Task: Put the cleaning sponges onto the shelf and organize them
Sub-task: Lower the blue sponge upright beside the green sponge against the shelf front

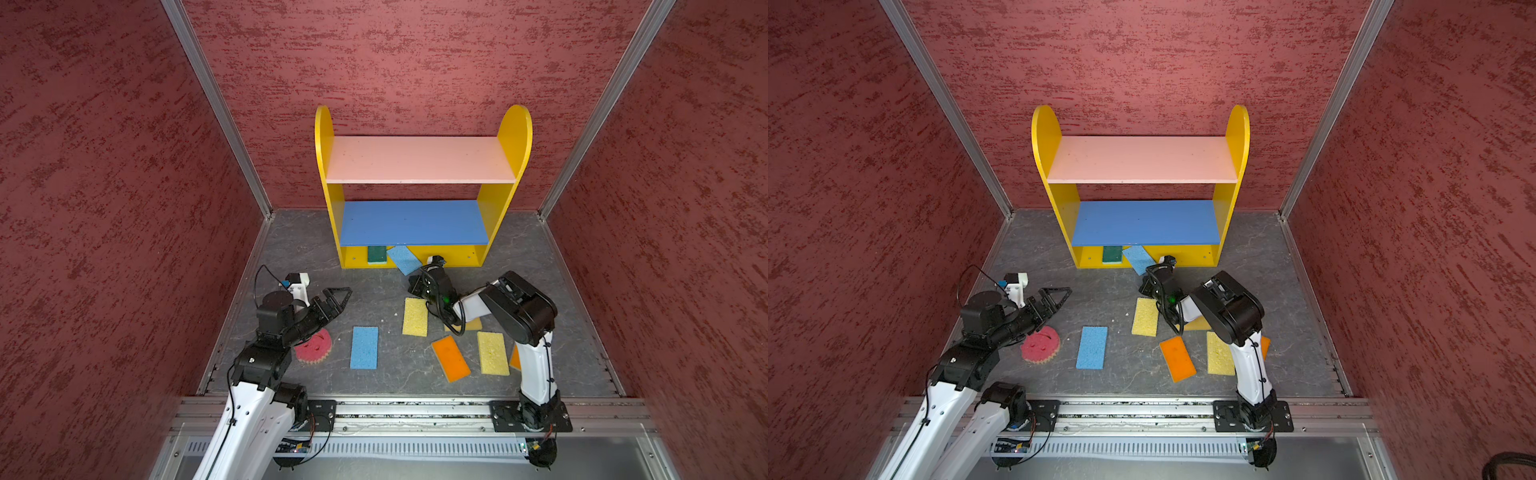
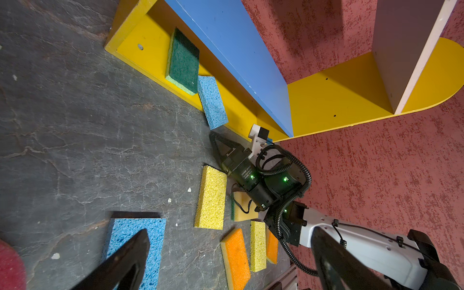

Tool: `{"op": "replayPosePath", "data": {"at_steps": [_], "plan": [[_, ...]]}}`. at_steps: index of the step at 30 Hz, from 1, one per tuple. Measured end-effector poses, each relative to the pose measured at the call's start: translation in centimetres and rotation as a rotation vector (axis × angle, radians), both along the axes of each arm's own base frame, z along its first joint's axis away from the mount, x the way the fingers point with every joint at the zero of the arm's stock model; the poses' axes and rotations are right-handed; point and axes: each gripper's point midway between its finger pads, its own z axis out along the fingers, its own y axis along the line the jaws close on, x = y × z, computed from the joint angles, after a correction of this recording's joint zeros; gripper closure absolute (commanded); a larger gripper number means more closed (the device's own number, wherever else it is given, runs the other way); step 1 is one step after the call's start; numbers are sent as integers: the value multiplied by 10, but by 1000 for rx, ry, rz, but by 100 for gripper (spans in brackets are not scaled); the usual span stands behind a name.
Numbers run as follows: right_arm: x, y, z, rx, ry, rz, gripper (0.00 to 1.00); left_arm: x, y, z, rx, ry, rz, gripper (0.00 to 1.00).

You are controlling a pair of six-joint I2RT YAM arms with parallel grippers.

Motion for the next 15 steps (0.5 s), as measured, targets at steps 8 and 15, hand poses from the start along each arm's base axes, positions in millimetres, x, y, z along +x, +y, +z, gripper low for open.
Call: {"op": "replayPosePath", "data": {"at_steps": [8, 15], "plan": [[0, -25, 26, 20, -27, -49, 58, -1, 0, 2, -6, -4, 1, 0], [29, -51, 27, 150, -1, -122, 45, -5, 2, 6, -8, -25, 8, 0]]}}
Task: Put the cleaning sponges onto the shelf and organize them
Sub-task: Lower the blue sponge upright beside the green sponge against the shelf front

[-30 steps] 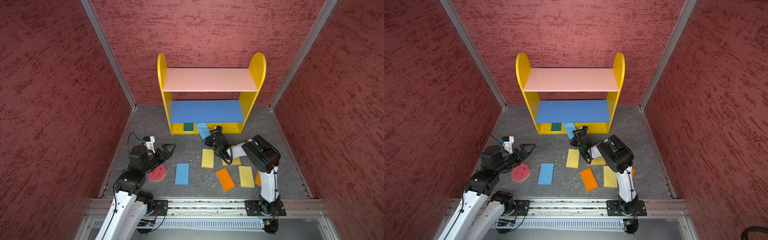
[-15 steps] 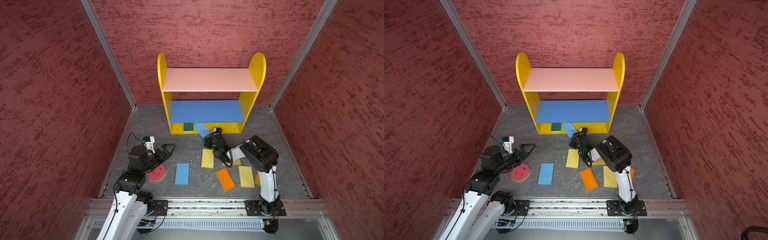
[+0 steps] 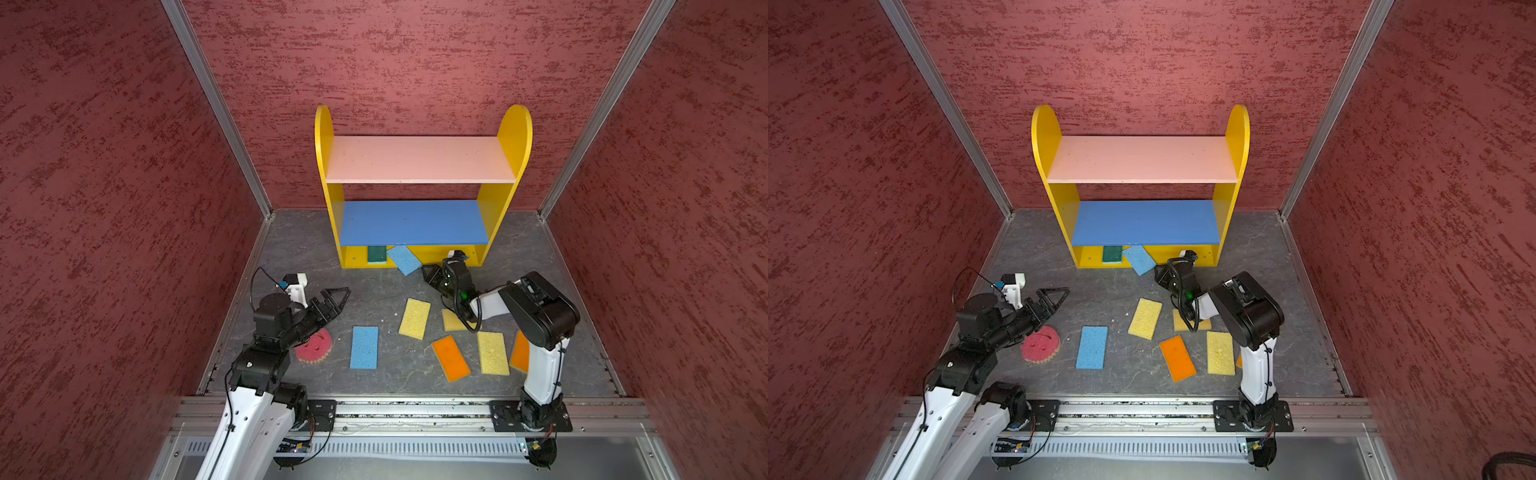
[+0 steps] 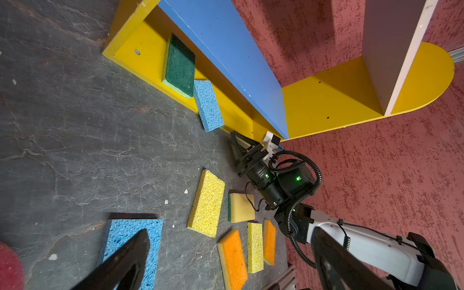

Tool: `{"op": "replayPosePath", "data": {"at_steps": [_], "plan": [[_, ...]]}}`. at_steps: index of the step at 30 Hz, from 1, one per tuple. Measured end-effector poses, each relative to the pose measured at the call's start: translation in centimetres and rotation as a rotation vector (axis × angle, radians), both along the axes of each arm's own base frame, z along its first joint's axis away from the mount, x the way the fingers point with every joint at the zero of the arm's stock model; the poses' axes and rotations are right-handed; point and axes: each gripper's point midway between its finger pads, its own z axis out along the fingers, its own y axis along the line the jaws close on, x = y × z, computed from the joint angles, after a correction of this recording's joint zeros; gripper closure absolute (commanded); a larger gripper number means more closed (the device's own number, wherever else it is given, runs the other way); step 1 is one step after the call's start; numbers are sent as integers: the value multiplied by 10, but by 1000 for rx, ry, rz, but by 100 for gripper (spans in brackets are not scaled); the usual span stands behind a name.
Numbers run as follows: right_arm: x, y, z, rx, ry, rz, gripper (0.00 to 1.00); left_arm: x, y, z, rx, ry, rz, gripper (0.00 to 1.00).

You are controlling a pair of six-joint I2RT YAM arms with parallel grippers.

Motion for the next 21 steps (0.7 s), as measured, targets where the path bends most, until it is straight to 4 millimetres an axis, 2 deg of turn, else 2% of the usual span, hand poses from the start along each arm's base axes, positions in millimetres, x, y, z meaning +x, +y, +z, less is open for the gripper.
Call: {"op": "replayPosePath", "data": {"at_steps": [6, 12, 17, 21], "plan": [[11, 15, -8, 79, 37, 32, 43, -1, 2, -3, 2, 12, 7, 0], [17, 26, -8, 143, 43, 44, 44, 0, 2, -4, 2, 17, 9, 0], [24, 32, -11, 192, 53, 44, 60, 1, 2, -5, 3, 24, 10, 0], [24, 34, -14, 236, 70, 36, 80, 1, 3, -5, 3, 25, 13, 0]]}}
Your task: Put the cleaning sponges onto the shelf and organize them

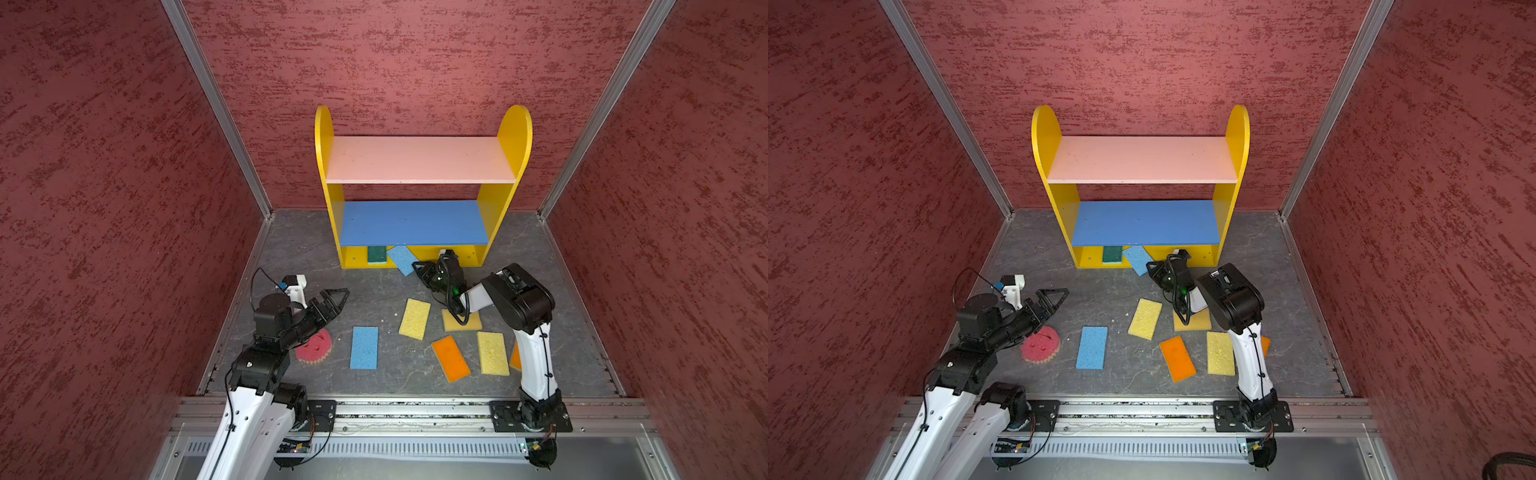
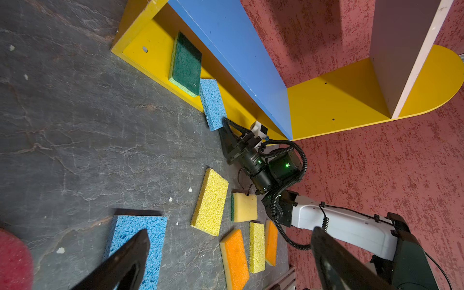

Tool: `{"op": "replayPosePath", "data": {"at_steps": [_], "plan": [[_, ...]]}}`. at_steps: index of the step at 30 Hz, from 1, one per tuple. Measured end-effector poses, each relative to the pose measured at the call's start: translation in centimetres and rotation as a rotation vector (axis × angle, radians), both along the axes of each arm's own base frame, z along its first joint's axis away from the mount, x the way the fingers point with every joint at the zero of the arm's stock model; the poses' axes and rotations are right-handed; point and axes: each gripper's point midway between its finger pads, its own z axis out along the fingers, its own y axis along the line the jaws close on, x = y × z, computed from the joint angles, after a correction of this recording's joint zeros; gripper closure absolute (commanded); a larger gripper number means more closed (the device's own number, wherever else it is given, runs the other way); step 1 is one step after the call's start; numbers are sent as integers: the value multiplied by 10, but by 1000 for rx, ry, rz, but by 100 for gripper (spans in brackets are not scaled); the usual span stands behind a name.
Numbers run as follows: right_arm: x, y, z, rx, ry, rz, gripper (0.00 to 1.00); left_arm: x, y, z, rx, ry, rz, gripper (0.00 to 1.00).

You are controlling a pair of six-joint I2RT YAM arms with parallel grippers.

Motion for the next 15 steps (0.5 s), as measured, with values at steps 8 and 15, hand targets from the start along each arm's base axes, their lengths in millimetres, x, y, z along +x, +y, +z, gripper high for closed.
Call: {"op": "replayPosePath", "data": {"at_steps": [8, 15], "plan": [[-6, -3, 1, 70, 16, -25, 100, 0, 0, 0, -3, 0, -3, 0], [-20, -16, 4, 118, 2, -73, 100, -1, -1, 1, -8, -1, -9, 0]]}}
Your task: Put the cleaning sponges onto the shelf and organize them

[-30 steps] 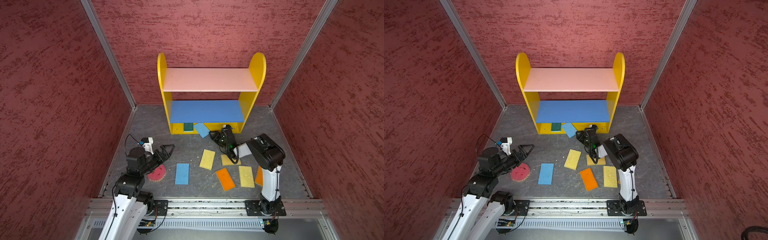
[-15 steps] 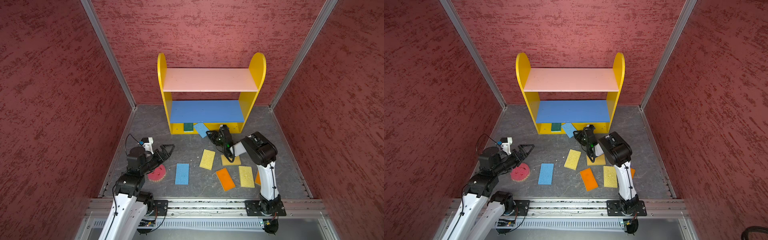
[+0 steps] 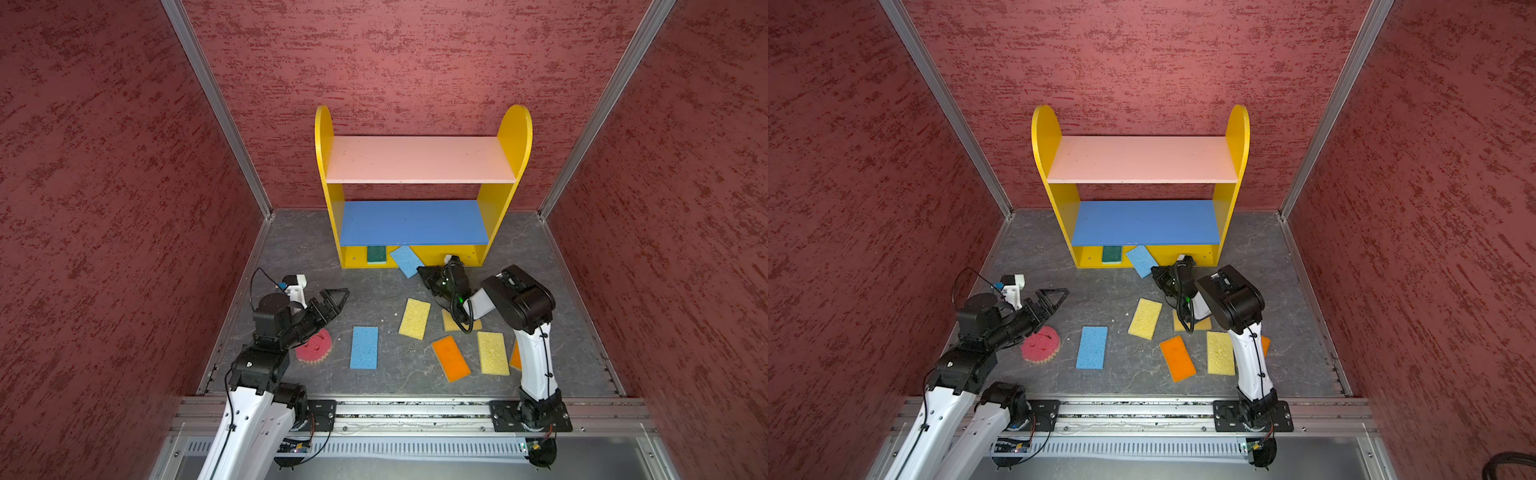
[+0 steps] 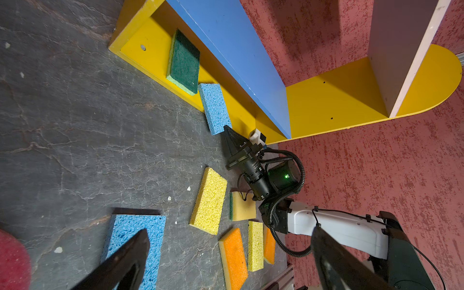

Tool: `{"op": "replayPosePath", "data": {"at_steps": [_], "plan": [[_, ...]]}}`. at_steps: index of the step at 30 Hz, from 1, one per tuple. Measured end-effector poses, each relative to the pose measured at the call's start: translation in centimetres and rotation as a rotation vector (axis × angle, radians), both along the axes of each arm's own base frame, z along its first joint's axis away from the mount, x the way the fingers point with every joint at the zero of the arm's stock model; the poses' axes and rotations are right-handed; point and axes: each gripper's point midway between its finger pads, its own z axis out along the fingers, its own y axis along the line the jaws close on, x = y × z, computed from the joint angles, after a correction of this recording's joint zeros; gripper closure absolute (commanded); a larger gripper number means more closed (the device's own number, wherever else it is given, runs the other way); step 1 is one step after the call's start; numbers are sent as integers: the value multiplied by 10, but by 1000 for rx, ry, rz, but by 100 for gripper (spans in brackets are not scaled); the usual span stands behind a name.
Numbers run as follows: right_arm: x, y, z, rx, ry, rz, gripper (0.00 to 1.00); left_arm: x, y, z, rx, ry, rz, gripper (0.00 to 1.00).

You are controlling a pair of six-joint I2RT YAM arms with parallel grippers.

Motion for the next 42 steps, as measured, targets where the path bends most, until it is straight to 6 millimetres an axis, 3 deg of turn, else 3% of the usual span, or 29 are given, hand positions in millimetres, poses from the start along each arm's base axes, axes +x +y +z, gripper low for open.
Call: {"op": "replayPosePath", "data": {"at_steps": [5, 11, 21, 25, 31, 38, 42], "plan": [[-16, -18, 0, -30, 7, -78, 100, 0, 0, 1, -1, -3, -1, 0], [-14, -24, 18, -35, -30, -183, 100, -1, 1, 2, -4, -11, 1, 0], [16, 3, 41, 6, -40, -312, 100, -4, 2, 4, -5, -24, 5, 0], [21, 11, 32, 16, -6, -345, 100, -4, 3, 2, -4, -16, 10, 0], [18, 7, 8, -8, 73, -411, 100, -5, 5, 2, -4, -18, 17, 0], [21, 9, 2, -8, 118, -466, 99, -5, 6, 2, -5, -17, 22, 0], [24, 13, 0, -5, 135, -482, 87, -6, 6, 0, -7, -11, 19, 0]]}}
